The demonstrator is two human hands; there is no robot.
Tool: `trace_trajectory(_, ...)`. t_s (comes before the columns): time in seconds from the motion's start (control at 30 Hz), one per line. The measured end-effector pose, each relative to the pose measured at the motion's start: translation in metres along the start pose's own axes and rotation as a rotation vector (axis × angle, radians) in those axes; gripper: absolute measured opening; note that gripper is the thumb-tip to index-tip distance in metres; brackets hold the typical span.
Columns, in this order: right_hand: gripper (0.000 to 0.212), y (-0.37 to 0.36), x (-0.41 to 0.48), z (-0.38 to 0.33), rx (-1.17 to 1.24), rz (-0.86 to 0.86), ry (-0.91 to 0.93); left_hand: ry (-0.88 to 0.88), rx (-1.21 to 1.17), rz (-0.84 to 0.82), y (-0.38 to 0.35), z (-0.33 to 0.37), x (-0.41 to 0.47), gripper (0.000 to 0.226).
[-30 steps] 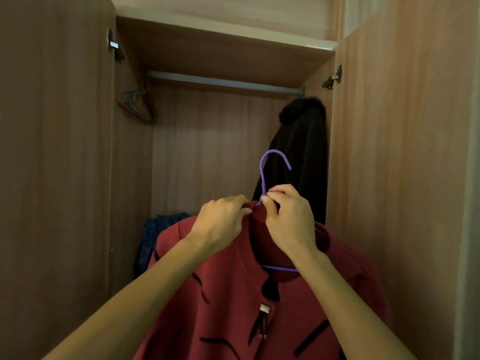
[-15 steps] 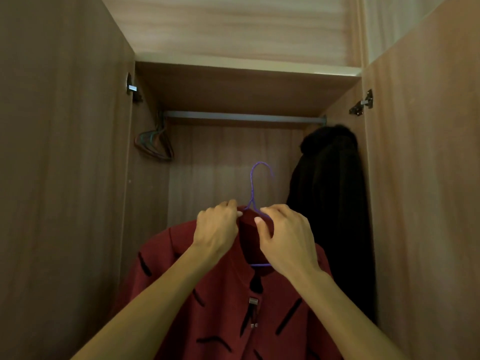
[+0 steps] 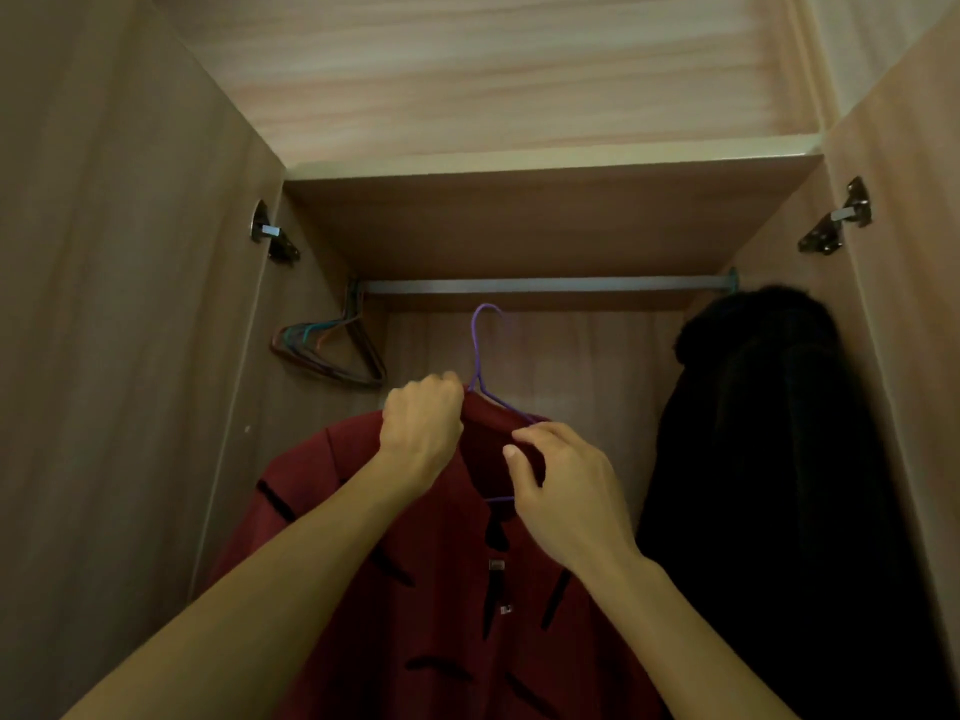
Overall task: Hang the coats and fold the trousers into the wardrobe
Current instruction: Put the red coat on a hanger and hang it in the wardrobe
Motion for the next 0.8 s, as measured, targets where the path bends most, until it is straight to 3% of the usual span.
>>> trace_trajectory(0.33,0.033,-0.049,0.069,0.061,0.101,-0.03,0.083,0.048,0.141,0.063,-0.029,0.018,0.094,0.011)
trace_trajectory(0.8,0.031,-0.121,0.191,0.098,0.093,0.0,0.094,0.022,0.261,0.15,-0.077,-0.011,0.212,0.013)
Point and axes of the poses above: each hand's wrist, its own x-axis towards the middle knuckle, its own y-axis out of the back of the hand, z = x × y, the point moved 4 cm from there along x, towards the middle knuckle, and after that the axes turned 10 degrees about -z, right-handed, at the moved point
